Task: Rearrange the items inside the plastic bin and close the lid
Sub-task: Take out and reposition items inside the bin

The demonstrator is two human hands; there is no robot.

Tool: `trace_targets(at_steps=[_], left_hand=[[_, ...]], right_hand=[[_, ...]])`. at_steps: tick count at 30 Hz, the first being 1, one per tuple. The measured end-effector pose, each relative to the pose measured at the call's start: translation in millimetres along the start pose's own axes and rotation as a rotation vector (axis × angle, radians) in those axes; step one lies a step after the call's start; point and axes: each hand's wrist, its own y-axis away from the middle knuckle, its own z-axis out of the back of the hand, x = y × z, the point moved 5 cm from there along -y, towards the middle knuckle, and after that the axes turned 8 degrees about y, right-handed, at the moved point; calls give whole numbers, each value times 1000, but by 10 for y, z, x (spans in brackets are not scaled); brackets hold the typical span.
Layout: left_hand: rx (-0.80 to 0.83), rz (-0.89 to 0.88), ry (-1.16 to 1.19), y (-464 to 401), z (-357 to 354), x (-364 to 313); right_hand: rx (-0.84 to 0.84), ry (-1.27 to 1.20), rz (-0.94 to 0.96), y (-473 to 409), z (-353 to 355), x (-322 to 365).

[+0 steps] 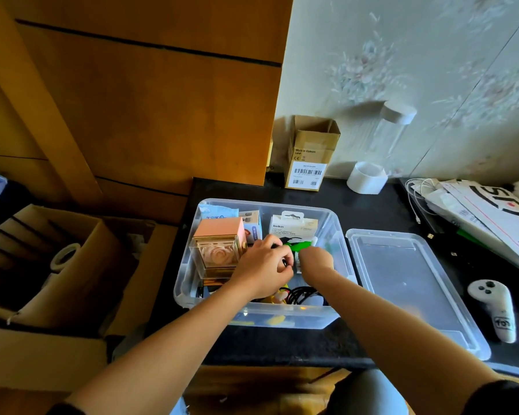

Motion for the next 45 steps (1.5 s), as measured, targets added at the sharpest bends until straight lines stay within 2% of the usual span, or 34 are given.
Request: trace_targets(at_steps=[7, 11, 14, 24, 29, 31, 35, 37, 45], left_hand=[[6, 24, 15, -20, -19, 38], [-11, 39, 40, -23, -33, 45], [-16, 49, 51, -35, -36, 59], [-11, 60, 57, -29, -29, 39], [-37, 66, 51, -28, -1, 20], [-40, 62, 48, -28, -2, 31], [-30, 51, 53, -39, -3, 37], [-28, 55, 58, -39, 0, 28], [-19, 66, 82, -35, -3, 30]], right_hand=[[203, -210, 102, 9, -106, 127], [69, -324, 83, -37, -13, 108], [-12, -382, 164, -59, 35, 148], [25, -342, 235, -41, 20, 186], [73, -234, 232, -18, -3, 192], [139, -161, 248, 21, -38, 180], [415, -85, 296, 123, -200, 149], [473, -65, 322, 152, -225, 173], [367, 4, 372, 212, -191, 239]])
